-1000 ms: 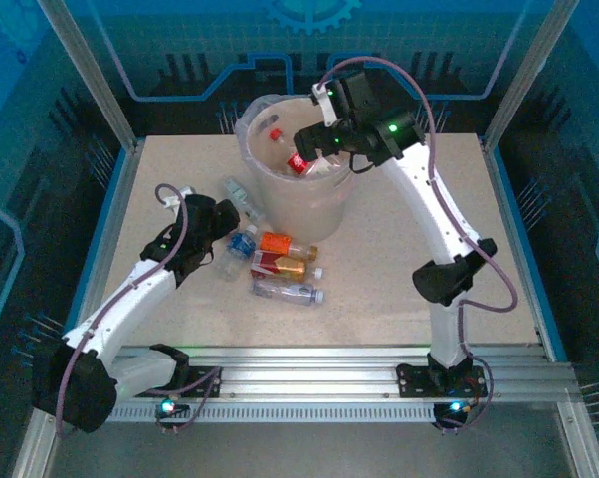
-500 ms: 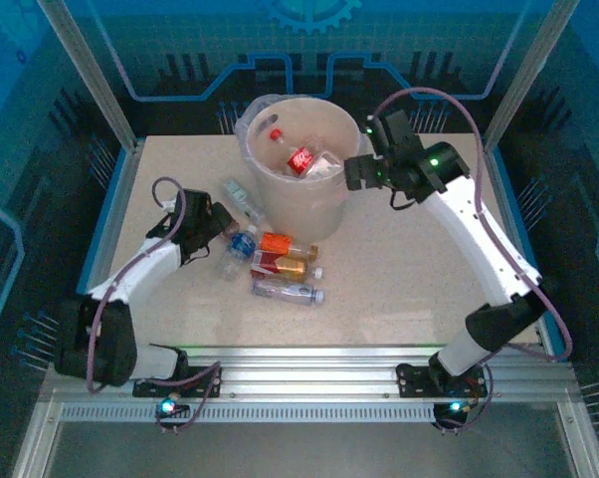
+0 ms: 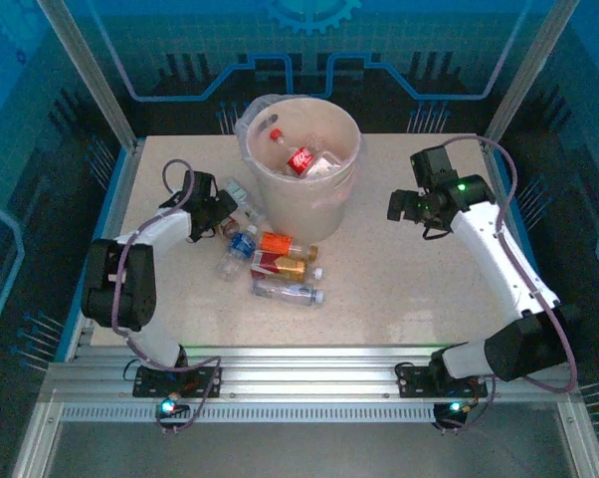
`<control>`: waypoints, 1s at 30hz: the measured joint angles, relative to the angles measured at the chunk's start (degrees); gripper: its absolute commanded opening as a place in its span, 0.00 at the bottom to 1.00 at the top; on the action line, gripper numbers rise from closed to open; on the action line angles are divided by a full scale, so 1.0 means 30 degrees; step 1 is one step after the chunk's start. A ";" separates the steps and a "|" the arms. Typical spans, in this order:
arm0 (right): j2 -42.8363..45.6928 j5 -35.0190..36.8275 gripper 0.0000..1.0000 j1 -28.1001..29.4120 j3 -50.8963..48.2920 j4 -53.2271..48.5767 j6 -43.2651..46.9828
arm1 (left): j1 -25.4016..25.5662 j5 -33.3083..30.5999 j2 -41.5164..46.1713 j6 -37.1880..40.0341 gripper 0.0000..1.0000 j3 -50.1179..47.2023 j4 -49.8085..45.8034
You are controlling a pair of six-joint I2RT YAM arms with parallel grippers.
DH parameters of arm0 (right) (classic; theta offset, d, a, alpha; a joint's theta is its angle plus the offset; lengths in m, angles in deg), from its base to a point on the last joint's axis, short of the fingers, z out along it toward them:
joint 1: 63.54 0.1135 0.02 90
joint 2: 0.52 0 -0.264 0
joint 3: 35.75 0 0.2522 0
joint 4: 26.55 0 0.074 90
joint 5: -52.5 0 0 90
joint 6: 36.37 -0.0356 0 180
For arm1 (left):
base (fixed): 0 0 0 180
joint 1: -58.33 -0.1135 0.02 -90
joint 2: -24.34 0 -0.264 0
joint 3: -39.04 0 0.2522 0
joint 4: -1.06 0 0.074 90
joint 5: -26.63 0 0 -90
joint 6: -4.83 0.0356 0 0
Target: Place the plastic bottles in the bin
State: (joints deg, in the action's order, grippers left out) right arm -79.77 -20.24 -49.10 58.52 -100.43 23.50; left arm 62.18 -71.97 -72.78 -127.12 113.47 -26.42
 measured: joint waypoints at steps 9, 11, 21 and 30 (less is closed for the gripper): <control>-0.0517 -0.0495 1.00 -0.0109 -0.0634 0.0000 -0.0634 | -0.0095 0.0401 -0.1552 -0.0197 0.91 0.0852 -0.0029; -0.0583 -0.0576 1.00 -0.0109 -0.0707 0.0080 -0.0685 | -0.0117 0.0401 -0.1654 -0.0393 0.87 0.0860 -0.0051; -0.0597 -0.1129 1.00 -0.0124 -0.0991 0.0510 -0.0765 | -0.0168 0.0386 -0.2055 -0.0794 0.79 0.0852 -0.0066; -0.0867 -0.1428 1.00 -0.0124 -0.0991 0.0780 -0.0823 | -0.0255 0.0240 -0.2368 -0.1231 0.70 0.0801 -0.0328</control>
State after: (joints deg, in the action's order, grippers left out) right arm -82.37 -24.53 -49.47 55.54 -98.09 21.03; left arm 61.42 -71.25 -79.89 -130.82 115.87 -27.40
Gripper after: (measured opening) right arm 0.997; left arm 0.727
